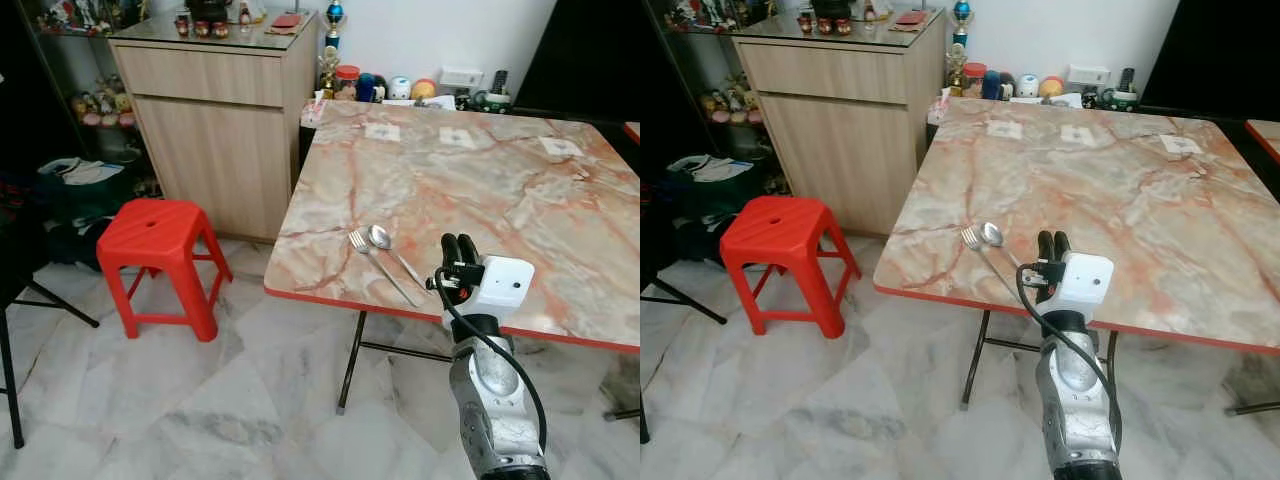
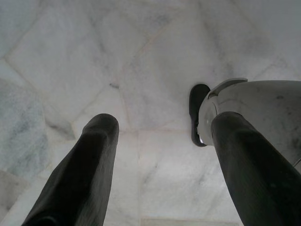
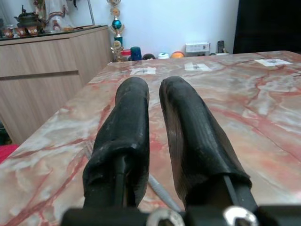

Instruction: Setting the table

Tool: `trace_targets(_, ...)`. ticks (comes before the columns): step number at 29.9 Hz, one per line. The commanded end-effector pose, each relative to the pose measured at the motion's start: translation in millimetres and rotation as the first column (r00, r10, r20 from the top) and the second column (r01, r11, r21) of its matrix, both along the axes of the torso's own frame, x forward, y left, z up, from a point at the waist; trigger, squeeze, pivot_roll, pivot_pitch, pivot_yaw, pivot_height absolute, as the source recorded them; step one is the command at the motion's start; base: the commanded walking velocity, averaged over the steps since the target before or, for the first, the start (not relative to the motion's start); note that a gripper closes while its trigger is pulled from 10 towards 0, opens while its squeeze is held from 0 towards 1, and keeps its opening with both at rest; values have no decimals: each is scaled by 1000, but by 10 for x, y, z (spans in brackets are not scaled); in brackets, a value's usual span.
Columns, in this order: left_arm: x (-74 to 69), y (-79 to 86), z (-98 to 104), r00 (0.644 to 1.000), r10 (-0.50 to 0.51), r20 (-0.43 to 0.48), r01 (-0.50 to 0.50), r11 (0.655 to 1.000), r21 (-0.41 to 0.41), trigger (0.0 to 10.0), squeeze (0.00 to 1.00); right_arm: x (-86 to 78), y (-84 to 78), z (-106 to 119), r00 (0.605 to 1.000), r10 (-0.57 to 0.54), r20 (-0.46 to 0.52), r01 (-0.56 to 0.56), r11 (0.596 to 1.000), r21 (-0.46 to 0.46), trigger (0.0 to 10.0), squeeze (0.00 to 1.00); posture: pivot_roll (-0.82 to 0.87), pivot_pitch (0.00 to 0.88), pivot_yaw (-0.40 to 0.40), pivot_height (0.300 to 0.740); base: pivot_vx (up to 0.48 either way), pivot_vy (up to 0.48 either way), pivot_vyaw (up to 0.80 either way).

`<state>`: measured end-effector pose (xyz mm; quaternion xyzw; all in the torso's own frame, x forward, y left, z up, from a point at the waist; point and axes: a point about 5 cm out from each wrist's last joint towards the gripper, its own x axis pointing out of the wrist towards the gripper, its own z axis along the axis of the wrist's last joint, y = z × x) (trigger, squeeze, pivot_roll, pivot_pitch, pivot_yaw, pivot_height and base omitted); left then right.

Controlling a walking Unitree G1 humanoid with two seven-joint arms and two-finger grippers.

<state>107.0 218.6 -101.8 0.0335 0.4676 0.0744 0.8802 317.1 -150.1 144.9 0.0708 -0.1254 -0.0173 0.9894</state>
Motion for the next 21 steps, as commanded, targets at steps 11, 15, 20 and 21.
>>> trace_targets(11,-65,-21,-26,1000,5,-26,-5,1000,-14,10000,0,1,-11,-11,1000,3,-9,-3,1000,2,10000,0,46,95,-37,740,62,0,0)
trace_targets(15,-60,-24,-25,1000,6,-25,-7,1000,-18,10000,0,1,1,-22,1000,14,-18,-14,1000,2,10000,0,45,95,-38,740,380,0,0)
trace_targets(20,-61,-25,-26,1000,8,-24,-8,1000,-18,10000,0,0,21,-31,999,26,-25,-26,1000,0,10000,0,45,98,-40,740,409,0,0)
trace_targets(21,-61,-25,-26,1000,8,-24,-9,1000,-18,10000,0,0,23,-32,999,27,-25,-27,1000,0,10000,0,45,98,-40,740,428,0,0)
